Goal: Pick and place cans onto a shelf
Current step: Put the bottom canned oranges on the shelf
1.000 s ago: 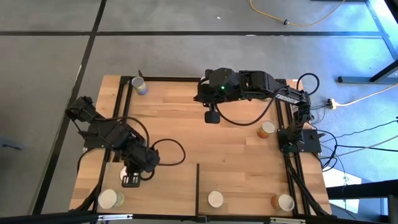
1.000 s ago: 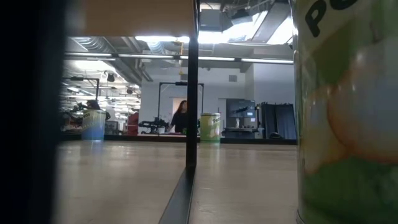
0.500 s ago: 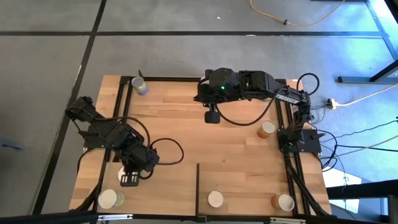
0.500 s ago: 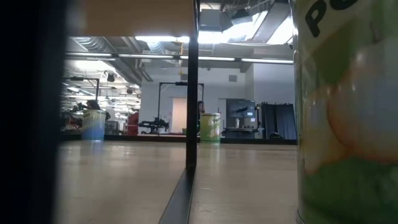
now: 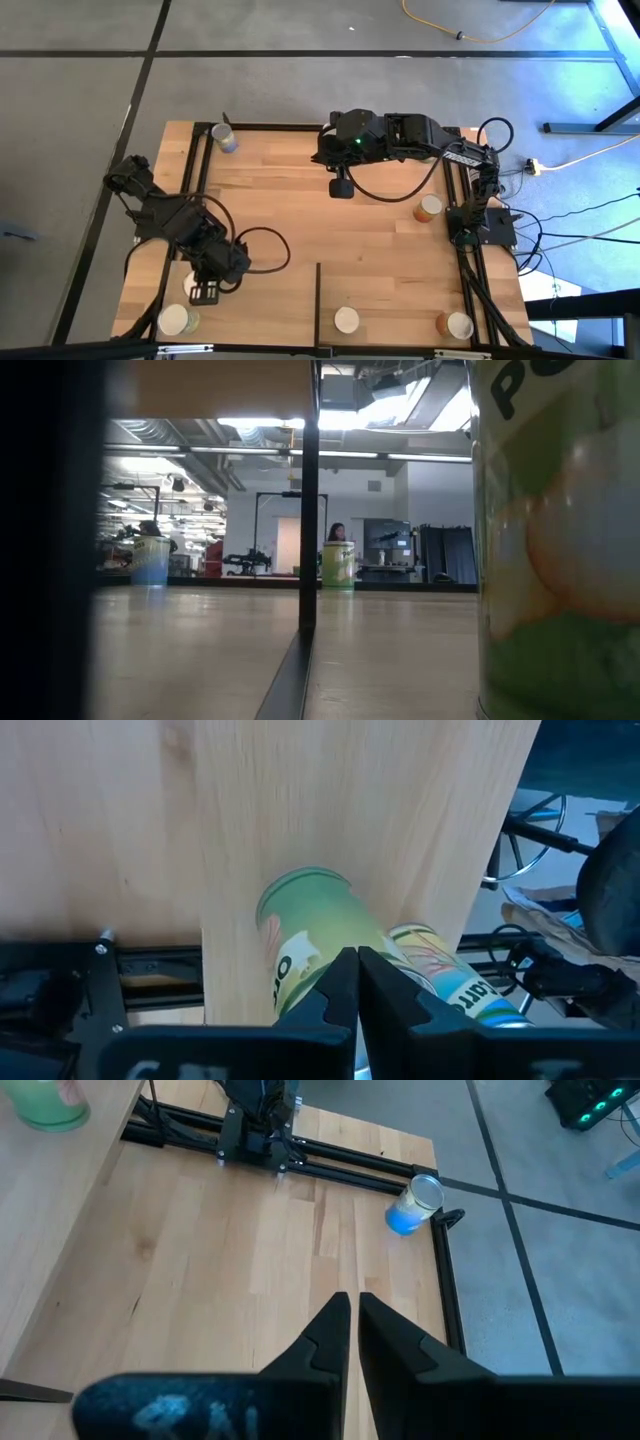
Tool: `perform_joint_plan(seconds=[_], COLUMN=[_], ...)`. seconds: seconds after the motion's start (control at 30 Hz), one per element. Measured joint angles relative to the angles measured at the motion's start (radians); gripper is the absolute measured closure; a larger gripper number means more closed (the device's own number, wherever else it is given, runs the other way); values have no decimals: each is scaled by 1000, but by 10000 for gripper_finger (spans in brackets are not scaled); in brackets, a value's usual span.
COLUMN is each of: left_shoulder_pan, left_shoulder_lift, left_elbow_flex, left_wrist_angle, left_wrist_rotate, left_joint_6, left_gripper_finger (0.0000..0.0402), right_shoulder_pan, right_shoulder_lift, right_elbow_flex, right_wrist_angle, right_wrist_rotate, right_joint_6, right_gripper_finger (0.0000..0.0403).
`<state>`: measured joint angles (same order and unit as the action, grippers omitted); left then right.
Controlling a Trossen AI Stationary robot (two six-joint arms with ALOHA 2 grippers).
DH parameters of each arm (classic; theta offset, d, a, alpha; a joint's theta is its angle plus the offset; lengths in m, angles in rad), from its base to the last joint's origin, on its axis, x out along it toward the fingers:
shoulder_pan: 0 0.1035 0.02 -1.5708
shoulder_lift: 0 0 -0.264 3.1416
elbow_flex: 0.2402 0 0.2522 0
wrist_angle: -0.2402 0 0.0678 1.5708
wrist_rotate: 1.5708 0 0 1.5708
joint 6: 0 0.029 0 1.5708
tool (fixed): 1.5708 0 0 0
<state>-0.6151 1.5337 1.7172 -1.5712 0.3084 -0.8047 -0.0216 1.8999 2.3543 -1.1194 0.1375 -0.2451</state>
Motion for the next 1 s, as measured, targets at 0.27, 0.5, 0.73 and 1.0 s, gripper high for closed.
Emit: perform_joint_plan(seconds=[0.27,0.5,0.73,1.0], left_shoulder_pan=[-32,-34,-34,-43], left_shoulder_lift=[0,-3,-3,-3], left_elbow_flex=[0,0,0,-13], left_wrist_angle=[0,0,24,85], left_wrist_rotate=[-10,-61,-44,57], left_joint_6=[-56,-80,-96,-32], left_gripper_finger=[402,401,401,401], right_shoulder_pan=[0,0,0,0], right_shoulder_lift=[0,0,0,0], right_elbow_flex=[0,0,0,0], right_wrist_angle=[0,0,0,0], right_wrist_rotate=[0,0,0,0], right_joint_6=[0,0,0,0], right_gripper_finger=[374,374,374,374])
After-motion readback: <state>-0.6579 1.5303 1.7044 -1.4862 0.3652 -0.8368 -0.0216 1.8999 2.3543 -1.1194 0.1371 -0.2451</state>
